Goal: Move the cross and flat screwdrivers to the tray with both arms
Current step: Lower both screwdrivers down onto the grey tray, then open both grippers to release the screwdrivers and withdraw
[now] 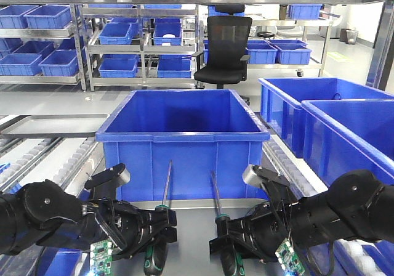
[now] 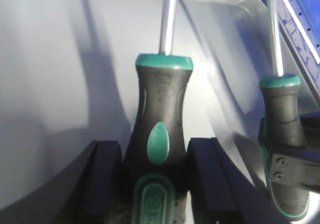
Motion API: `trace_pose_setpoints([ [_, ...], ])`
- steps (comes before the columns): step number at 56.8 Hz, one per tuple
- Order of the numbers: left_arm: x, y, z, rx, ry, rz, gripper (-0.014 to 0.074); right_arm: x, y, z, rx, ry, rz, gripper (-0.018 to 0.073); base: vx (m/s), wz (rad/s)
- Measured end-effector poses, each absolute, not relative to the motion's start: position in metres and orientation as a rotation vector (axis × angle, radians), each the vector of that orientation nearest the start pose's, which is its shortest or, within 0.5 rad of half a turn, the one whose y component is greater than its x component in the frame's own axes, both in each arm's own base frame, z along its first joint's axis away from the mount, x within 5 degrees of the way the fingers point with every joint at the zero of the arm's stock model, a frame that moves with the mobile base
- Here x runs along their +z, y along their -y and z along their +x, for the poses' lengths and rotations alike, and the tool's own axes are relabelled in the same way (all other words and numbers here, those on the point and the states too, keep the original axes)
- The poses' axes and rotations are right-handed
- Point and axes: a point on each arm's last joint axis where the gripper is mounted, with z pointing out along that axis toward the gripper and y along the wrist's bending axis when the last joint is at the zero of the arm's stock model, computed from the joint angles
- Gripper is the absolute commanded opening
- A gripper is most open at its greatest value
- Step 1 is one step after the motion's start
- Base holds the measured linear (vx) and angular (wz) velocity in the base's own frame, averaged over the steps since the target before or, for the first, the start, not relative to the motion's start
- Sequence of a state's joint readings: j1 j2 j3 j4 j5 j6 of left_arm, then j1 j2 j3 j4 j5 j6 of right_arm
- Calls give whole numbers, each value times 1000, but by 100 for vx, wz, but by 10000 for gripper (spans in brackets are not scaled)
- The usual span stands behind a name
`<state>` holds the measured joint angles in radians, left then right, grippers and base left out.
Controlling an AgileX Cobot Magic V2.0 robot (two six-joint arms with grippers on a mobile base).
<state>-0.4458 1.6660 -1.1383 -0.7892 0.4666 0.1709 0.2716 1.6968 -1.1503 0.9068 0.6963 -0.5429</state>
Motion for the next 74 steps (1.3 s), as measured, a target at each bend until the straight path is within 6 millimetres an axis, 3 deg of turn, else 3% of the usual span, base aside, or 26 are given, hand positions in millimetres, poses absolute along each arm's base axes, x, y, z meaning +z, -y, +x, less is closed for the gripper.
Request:
trace_pose_setpoints([
  [12,252,183,313,-858,-2489,34,456,244,-140,330,876,-2520,-248,463,0,0],
  [29,252,183,312,-862,-2500,42,468,245,-140,330,883,-2518,-246,467,0,0],
  [34,252,183,311,-865,-2505,48,437,246,-140,329,889,-2519,-252,448,0,0],
  [40,259,182,308,-867,-2495,70,338,254,-138,326,895,-2504,-260,381,0,0],
  [48,285,175,296,-850,-2427,135,114,278,-125,318,877,-2448,-274,218,0,0],
  [52,302,170,287,-822,-2384,194,-6,295,-119,309,849,-2408,-310,91,0,0],
  [56,318,163,275,-773,-2343,272,-8,316,-114,296,799,-2350,-361,-15,0,0],
  [66,362,138,235,-635,-2222,436,-3,366,-99,250,664,-2178,-478,-10,0,0],
  [74,367,116,198,-563,-2131,458,0,377,-81,204,511,-1982,-499,-9,0,0],
])
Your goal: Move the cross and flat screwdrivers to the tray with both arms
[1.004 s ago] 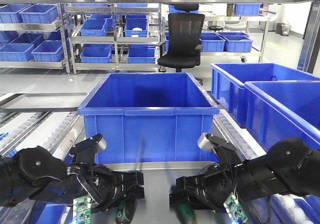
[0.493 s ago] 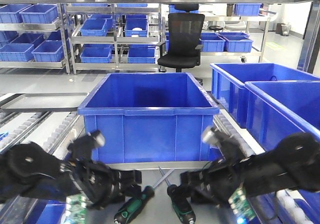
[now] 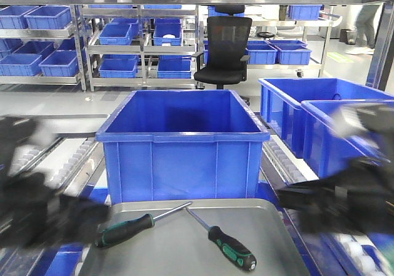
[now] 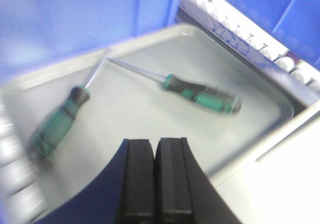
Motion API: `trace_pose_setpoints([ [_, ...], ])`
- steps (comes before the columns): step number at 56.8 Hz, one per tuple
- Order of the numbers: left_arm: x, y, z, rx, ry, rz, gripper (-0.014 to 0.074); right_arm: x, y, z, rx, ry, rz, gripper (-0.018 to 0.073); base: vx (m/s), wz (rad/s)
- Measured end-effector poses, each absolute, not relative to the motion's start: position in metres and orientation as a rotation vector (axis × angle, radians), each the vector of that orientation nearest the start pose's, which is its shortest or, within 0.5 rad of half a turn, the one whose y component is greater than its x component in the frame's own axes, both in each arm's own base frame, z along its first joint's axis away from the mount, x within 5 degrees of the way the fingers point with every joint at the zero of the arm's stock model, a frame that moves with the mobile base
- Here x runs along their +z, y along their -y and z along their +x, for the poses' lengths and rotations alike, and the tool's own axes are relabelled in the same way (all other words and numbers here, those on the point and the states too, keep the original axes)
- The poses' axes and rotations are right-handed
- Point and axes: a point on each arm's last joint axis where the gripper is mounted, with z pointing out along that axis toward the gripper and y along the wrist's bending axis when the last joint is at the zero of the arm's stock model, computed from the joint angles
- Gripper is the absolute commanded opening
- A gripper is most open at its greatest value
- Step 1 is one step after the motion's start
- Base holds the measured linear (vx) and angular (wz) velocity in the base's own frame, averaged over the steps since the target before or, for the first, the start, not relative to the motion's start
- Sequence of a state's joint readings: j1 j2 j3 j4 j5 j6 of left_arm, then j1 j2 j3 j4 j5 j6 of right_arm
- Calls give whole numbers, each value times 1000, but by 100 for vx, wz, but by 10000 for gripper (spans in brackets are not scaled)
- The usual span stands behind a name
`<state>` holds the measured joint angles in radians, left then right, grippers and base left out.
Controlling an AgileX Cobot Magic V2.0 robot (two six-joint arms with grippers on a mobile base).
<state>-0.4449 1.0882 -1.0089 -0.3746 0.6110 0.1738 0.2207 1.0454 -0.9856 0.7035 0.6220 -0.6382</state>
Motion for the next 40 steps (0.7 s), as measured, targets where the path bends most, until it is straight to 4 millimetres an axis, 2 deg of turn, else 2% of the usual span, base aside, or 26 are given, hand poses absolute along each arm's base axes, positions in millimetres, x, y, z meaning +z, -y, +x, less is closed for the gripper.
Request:
trace_pose_setpoints([
  [4,359,103,177,-545,-2082,441,1,369,-71,181,441,-1897,-470,-8,0,0],
  [11,334,83,141,-524,-2005,409,1,338,-54,140,352,-1791,-398,-8,0,0],
  [14,321,76,128,-518,-1989,402,1,327,-48,125,327,-1753,-378,-8,0,0],
  [20,306,64,105,-516,-1926,390,1,307,-39,99,293,-1682,-341,-8,0,0],
  [27,302,57,94,-516,-1867,372,3,296,-33,84,277,-1629,-316,-8,0,0],
  [40,302,56,92,-516,-1848,365,3,293,-32,81,278,-1620,-311,-8,0,0],
])
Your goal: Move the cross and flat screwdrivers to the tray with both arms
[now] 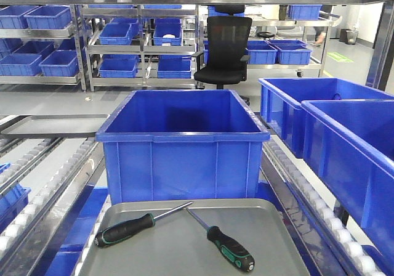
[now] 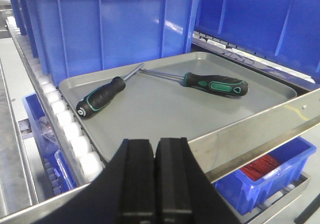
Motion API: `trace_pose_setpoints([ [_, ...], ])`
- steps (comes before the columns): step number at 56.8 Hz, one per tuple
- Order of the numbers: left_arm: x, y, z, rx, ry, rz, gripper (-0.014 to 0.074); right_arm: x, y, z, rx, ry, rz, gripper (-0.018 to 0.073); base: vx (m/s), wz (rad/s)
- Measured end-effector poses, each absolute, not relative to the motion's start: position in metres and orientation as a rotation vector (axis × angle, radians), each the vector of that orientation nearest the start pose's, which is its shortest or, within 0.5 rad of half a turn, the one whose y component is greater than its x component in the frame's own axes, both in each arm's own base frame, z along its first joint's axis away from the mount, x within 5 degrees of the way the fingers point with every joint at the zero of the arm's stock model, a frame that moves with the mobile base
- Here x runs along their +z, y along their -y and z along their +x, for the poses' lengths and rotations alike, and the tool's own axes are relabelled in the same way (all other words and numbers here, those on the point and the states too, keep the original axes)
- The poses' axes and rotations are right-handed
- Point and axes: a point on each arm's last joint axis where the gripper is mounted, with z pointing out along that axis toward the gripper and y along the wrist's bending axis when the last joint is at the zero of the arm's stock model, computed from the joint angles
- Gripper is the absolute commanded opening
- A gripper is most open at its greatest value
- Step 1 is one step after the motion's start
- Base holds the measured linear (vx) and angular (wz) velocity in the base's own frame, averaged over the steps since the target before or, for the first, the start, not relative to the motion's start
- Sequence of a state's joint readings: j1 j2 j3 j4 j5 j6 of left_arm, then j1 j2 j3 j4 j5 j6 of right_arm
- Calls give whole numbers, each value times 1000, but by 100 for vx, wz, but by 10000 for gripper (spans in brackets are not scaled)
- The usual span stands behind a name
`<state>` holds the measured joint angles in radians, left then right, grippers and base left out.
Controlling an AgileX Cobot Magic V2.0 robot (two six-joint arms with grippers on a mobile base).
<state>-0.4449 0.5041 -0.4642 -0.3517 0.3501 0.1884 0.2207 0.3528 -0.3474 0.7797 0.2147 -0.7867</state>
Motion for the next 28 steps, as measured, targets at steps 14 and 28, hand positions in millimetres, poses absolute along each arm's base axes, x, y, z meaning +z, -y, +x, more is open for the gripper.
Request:
trace_pose_setpoints([
  [14,302,56,92,-516,-1848,365,3,293,-32,81,277,-1619,-310,-8,0,0],
  [28,295,51,93,-385,-1795,441,3,293,-32,81,277,-1618,-310,-8,0,0],
])
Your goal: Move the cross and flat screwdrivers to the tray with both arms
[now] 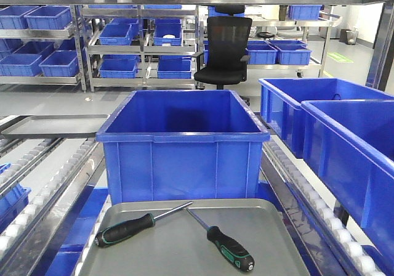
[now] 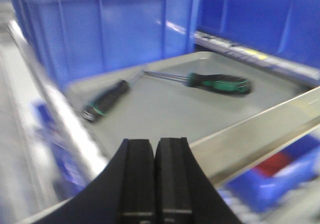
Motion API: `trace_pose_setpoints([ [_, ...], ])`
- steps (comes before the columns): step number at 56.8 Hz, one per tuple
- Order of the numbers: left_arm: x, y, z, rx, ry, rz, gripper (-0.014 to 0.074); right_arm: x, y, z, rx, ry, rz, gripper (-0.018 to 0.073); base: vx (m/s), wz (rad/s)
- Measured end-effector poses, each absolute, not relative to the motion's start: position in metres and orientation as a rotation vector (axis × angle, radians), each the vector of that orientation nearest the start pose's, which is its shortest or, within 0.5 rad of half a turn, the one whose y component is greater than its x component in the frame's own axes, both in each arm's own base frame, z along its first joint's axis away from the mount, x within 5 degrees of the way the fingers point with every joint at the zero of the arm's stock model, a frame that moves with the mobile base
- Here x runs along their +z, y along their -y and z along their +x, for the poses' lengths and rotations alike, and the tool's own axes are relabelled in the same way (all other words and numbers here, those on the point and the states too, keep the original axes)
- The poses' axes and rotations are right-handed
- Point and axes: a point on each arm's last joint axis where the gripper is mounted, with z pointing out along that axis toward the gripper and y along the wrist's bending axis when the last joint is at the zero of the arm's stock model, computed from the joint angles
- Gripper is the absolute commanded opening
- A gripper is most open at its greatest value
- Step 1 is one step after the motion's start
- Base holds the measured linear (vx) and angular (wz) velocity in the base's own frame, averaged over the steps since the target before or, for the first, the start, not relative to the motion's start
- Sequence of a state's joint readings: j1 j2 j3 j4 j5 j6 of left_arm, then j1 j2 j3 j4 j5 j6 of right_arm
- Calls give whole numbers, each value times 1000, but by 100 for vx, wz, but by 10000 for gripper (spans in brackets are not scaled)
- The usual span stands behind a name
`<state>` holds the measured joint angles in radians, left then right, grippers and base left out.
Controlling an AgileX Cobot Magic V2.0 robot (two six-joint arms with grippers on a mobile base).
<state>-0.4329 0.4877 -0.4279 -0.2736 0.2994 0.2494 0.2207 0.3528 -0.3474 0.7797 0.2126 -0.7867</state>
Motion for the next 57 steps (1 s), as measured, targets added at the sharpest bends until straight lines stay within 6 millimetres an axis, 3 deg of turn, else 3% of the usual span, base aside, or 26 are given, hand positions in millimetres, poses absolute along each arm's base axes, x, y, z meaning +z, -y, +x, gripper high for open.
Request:
trace_pose_setpoints([
  [13,238,20,75,-163,-1640,243,3,293,-32,81,277,-1618,-310,-8,0,0],
  [22,199,10,61,-98,-1610,151,3,293,-32,81,277,-1618,-310,-8,0,0],
  [57,193,8,56,-33,-1618,189,3,293,-32,81,278,-1619,-307,-8,0,0],
])
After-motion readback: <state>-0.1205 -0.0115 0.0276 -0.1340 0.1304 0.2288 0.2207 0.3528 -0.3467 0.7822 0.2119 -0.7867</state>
